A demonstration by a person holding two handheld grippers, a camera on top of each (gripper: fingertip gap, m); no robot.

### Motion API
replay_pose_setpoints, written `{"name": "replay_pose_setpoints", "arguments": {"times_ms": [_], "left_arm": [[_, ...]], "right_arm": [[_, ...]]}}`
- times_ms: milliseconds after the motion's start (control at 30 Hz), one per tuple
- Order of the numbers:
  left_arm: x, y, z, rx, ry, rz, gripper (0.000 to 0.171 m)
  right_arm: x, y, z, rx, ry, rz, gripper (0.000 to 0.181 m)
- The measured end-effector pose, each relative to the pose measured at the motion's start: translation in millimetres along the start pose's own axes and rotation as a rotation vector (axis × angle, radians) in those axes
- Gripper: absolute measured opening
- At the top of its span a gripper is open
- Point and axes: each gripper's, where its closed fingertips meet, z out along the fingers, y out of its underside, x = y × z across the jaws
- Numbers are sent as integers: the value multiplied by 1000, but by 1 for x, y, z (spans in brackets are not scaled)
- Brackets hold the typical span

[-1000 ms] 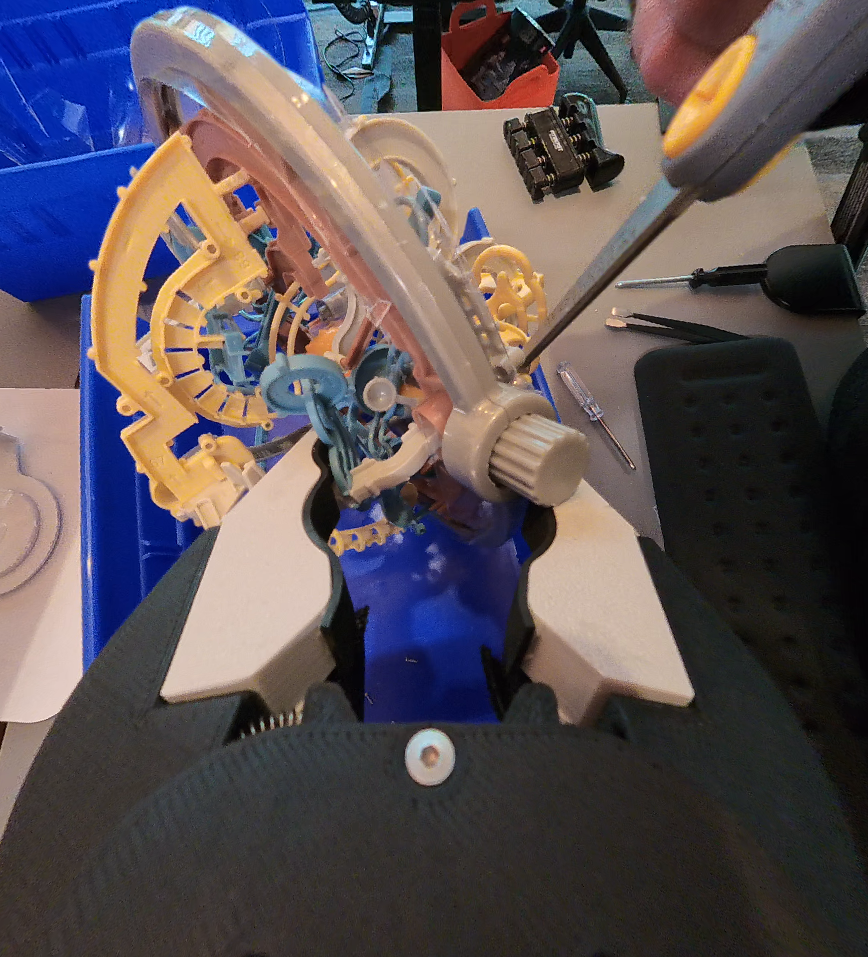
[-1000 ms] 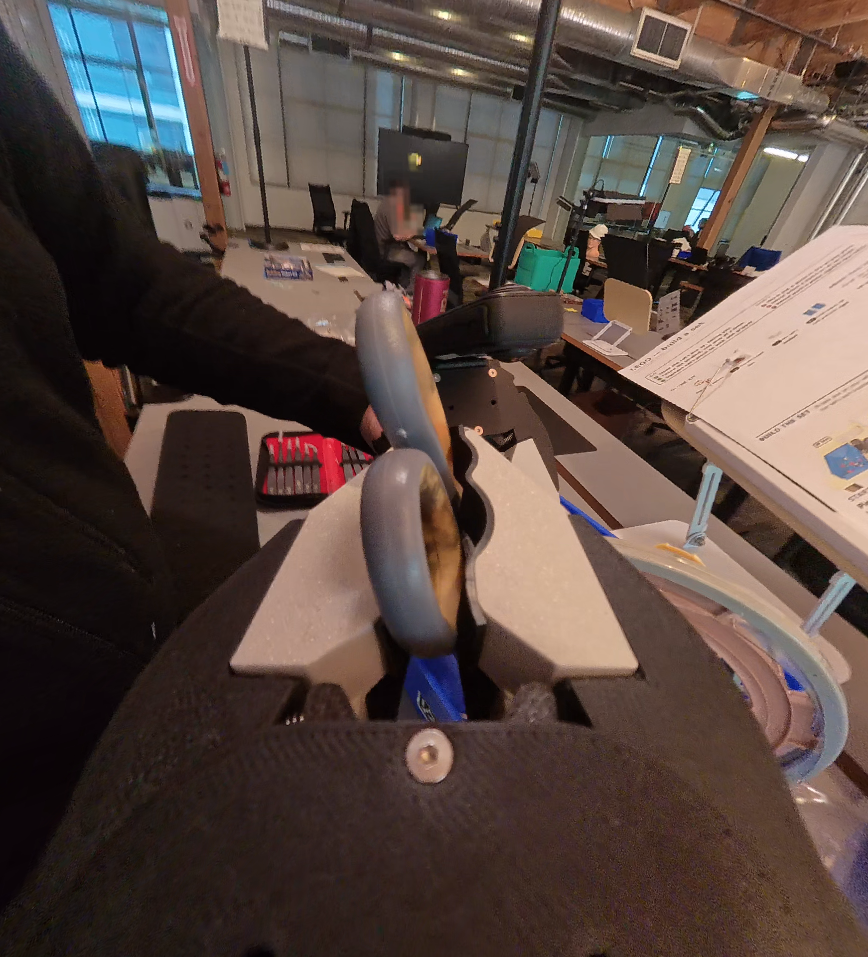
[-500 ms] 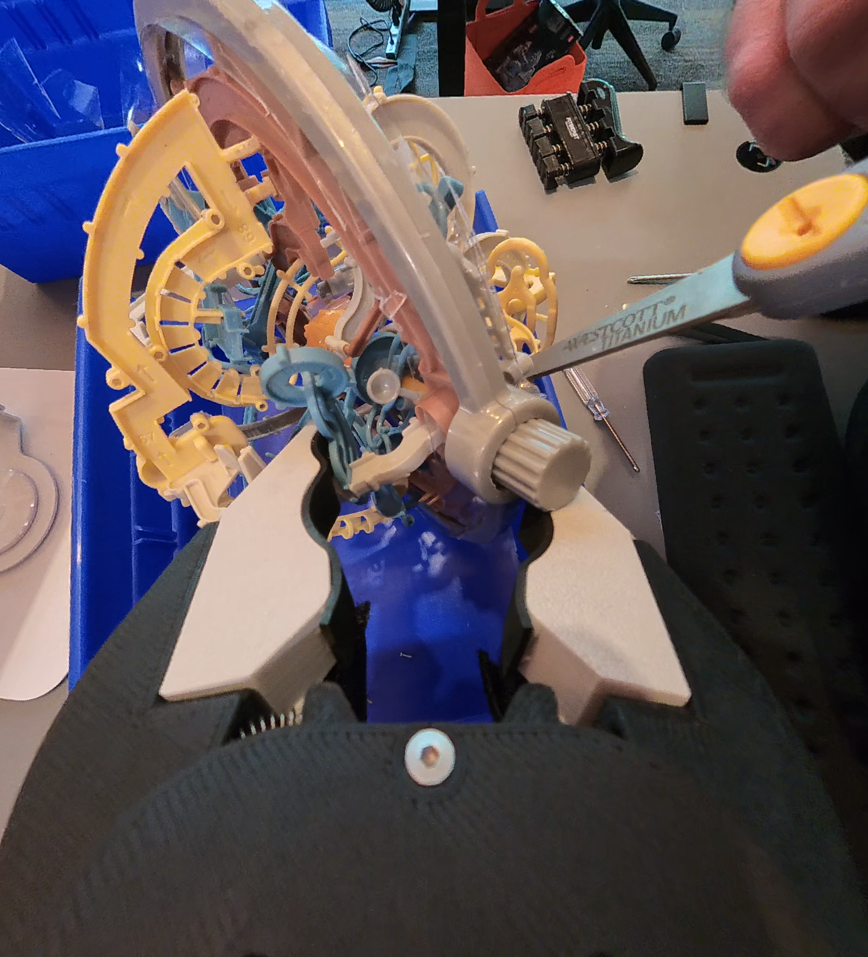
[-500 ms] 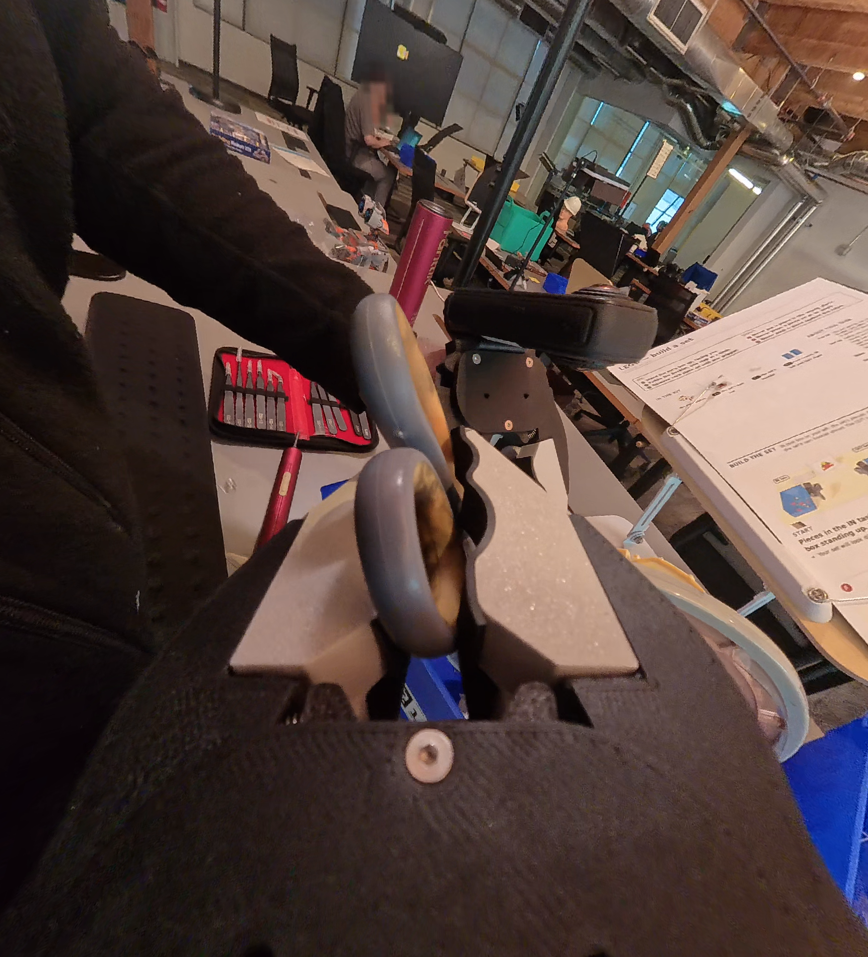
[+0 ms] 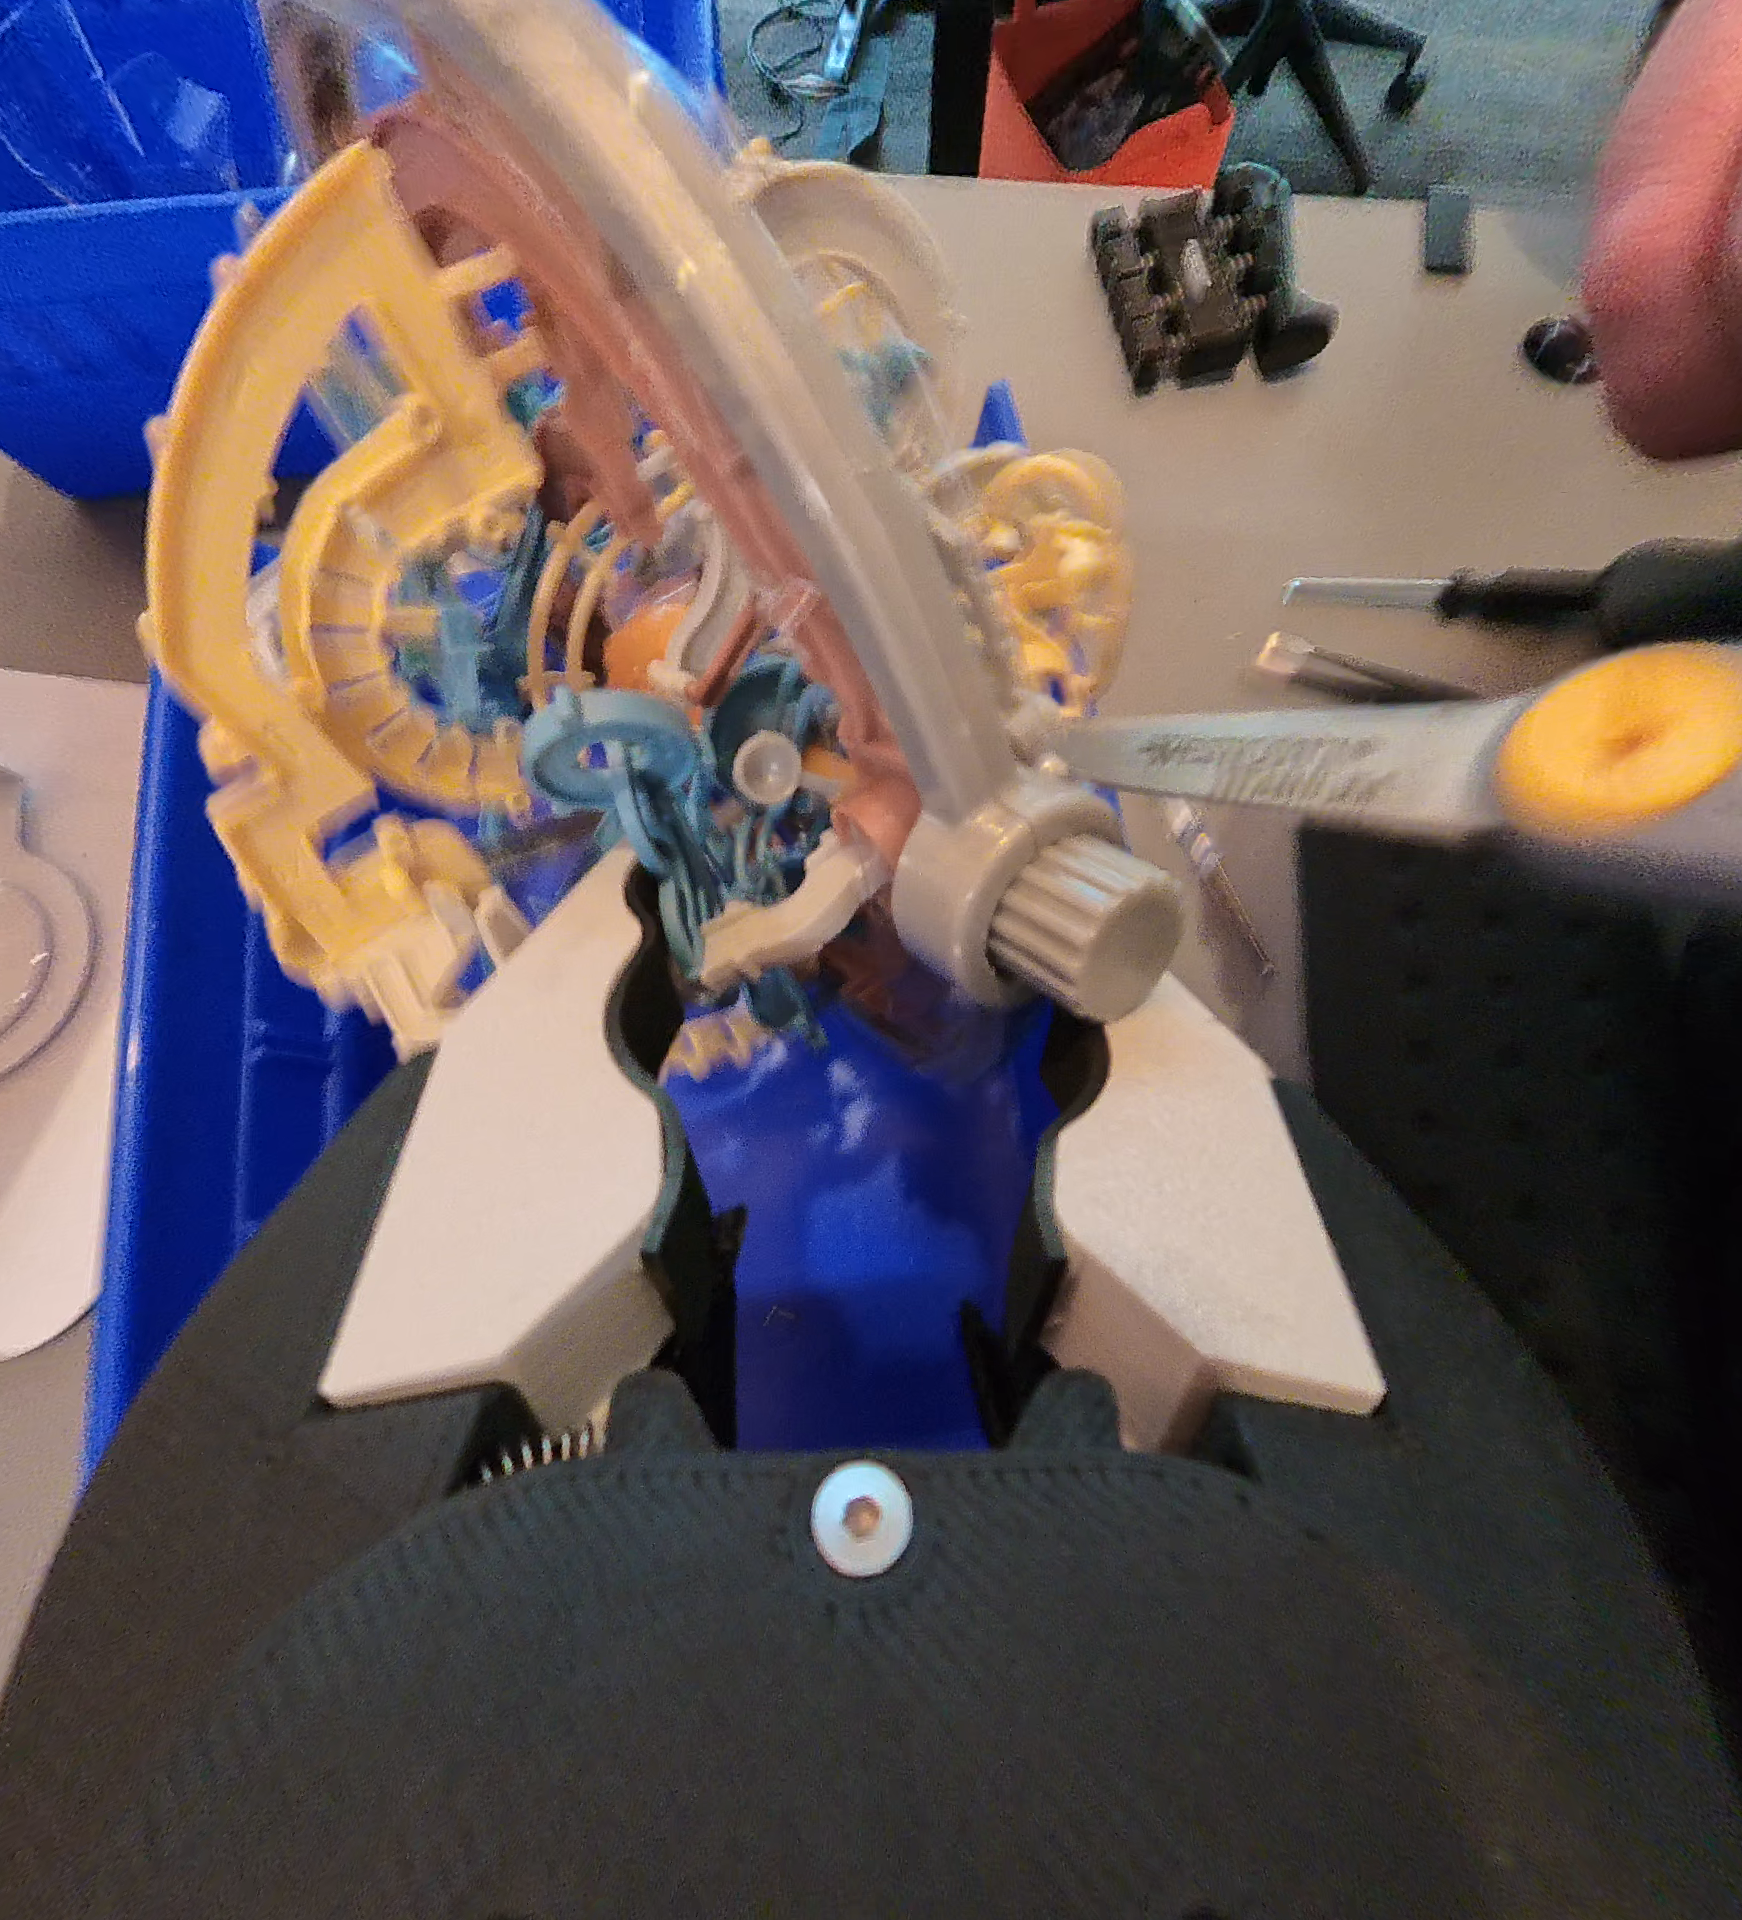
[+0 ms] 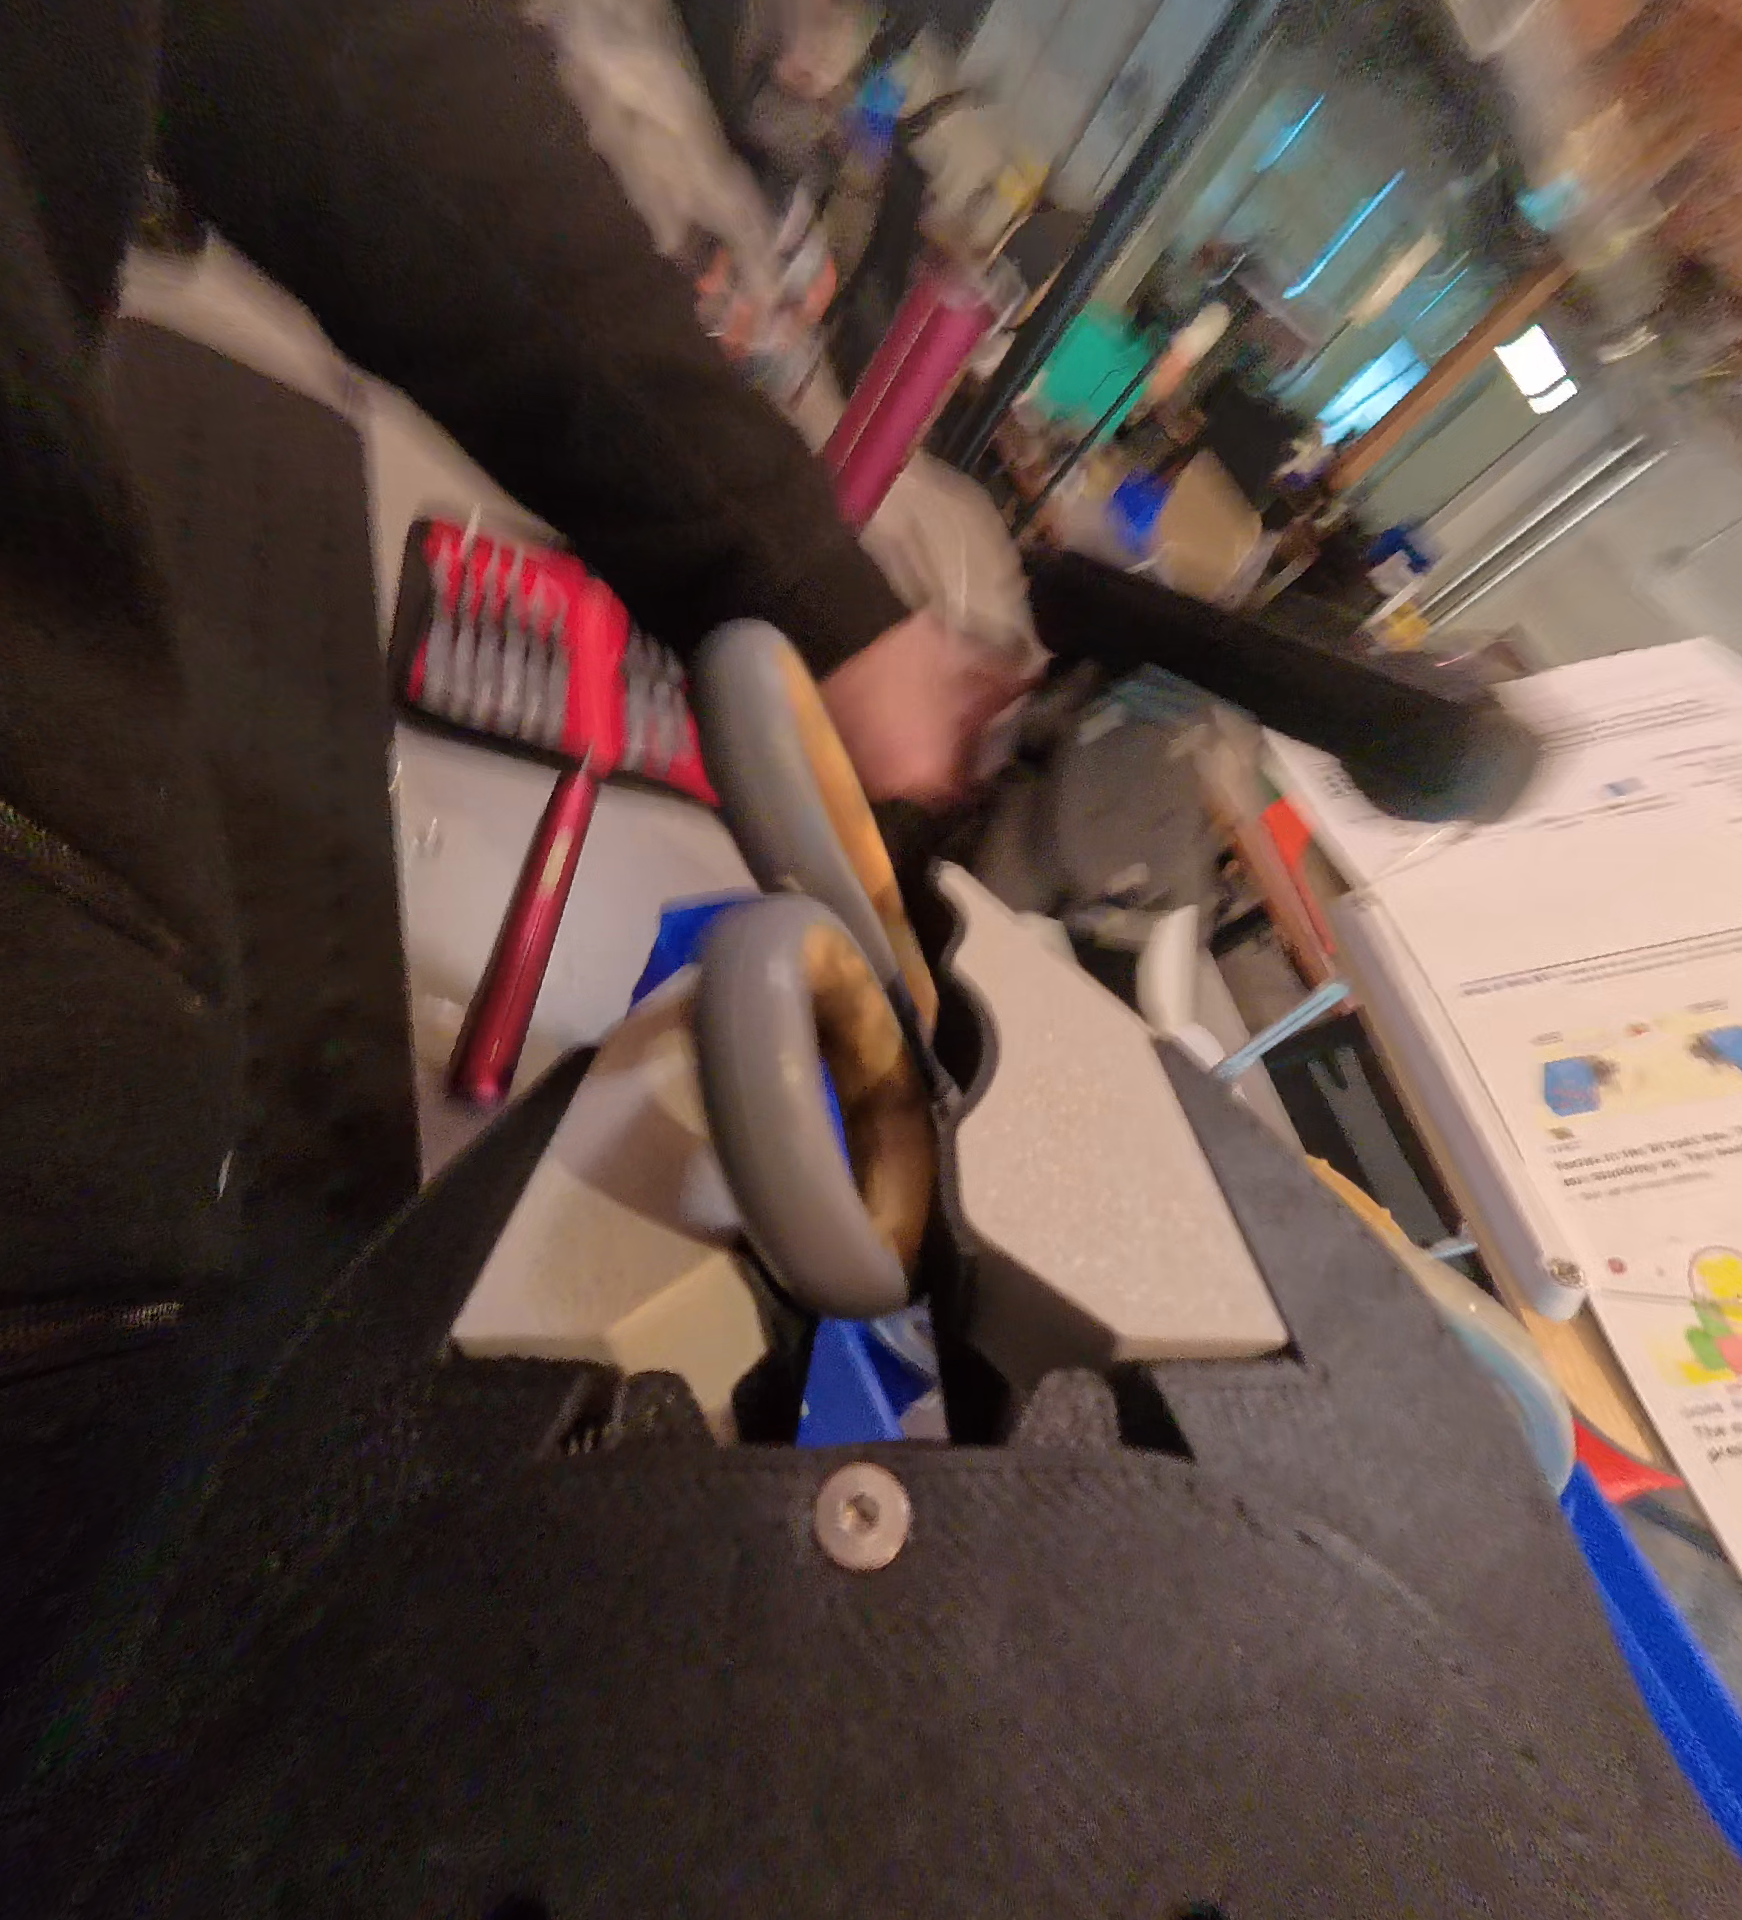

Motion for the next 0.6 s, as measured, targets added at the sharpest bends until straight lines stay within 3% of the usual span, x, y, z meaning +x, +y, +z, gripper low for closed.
{"name": "replay_pose_setpoints", "arguments": {"times_ms": [33,67,133,433,600], "left_arm": [[-4,-9,-1,29,23,-120,68],[-7,-15,0,50,39,-112,69],[1,-3,1,-28,24,-52,71],[-12,-1,-4,-12,93,-187,72],[-15,-5,-7,-1,126,-216,73]], "right_arm": [[-9,8,9,-50,4,-74,25],[-21,16,17,-101,-9,-141,21],[-19,9,14,-44,-17,-52,17],[-15,16,8,7,63,-23,26],[20,9,-20,114,135,159,18]]}}
